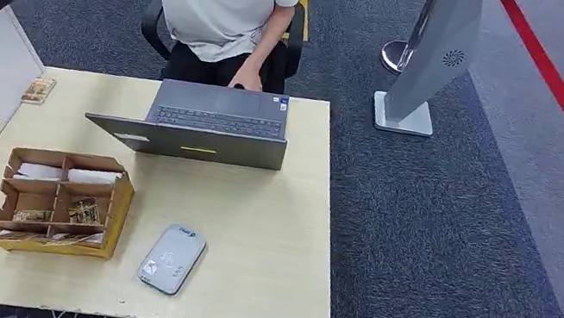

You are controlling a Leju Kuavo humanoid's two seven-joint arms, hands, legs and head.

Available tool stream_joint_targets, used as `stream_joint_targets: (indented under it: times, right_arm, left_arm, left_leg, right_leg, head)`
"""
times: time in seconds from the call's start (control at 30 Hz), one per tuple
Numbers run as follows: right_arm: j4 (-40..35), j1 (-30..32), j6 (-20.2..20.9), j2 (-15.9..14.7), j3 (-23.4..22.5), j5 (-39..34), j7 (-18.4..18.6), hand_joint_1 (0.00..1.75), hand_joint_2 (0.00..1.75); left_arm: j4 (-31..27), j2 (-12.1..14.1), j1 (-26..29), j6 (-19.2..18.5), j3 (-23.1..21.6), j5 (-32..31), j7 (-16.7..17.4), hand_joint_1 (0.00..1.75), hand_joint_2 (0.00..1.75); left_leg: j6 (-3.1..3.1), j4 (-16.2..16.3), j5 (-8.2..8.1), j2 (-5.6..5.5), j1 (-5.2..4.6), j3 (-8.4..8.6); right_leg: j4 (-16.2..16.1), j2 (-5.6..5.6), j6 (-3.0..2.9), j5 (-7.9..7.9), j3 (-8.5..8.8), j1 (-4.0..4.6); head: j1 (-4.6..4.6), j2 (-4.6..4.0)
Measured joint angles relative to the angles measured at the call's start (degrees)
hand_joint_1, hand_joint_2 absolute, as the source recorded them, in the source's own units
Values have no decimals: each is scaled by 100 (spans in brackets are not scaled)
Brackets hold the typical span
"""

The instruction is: Pass the card to the sensor for recognition and then transmit it.

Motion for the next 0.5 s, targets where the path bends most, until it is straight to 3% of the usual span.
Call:
stream_joint_targets:
  times: [0.5]
  right_arm:
    - [4, 1, -299, 63, -24, -15, 48, 0, 0]
  left_arm:
    - [-39, -35, 33, 55, -31, -18, -2, 175, 175]
  left_leg:
    - [0, -1, 0, 0, 0, 0]
  right_leg:
    - [0, 0, 0, 0, 0, 0]
  head:
    - [0, 0]
